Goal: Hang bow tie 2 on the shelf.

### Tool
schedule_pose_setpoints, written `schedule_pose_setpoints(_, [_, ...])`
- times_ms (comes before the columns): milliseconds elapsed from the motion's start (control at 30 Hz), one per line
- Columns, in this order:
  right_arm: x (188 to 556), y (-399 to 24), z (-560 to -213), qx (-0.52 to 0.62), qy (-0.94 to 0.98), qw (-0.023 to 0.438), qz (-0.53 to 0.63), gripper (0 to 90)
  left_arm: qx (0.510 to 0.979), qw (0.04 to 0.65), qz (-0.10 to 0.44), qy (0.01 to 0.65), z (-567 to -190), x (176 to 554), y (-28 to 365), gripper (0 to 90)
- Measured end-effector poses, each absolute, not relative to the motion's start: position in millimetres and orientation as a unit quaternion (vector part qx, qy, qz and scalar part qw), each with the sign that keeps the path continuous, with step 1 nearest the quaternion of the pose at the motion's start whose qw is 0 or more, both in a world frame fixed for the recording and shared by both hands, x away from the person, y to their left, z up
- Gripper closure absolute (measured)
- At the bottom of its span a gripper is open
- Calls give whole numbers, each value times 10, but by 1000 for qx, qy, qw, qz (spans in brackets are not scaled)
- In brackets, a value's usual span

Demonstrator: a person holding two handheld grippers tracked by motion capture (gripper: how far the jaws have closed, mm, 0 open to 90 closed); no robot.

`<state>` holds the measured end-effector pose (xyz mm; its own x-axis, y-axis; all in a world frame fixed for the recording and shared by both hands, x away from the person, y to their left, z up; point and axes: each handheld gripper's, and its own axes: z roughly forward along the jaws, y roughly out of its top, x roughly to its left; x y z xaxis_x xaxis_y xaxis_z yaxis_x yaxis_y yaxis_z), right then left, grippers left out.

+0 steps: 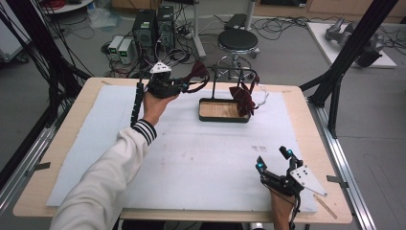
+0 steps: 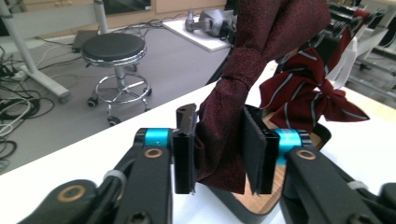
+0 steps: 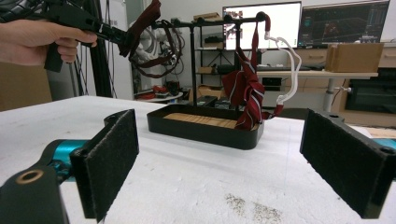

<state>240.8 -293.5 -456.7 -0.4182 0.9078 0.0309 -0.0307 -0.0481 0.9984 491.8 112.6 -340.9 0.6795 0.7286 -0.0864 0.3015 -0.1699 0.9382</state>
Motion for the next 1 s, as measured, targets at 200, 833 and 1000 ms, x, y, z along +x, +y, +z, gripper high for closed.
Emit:
schedule_pose_setpoints(200, [2406,-2932,-4568,380,576,384,614,107,745,525,203,358,-3515,4922,1156,253])
schedule_pose_setpoints(833, [2402,-2923,-4567,372,582,383,614,107,703,611,248,265,-3702,3895,1929,171])
schedule_pose_setpoints(1000, [2405,-2926,-4568,368,581,387,614,107,685,625,267,263,-3867,3531,2206,171])
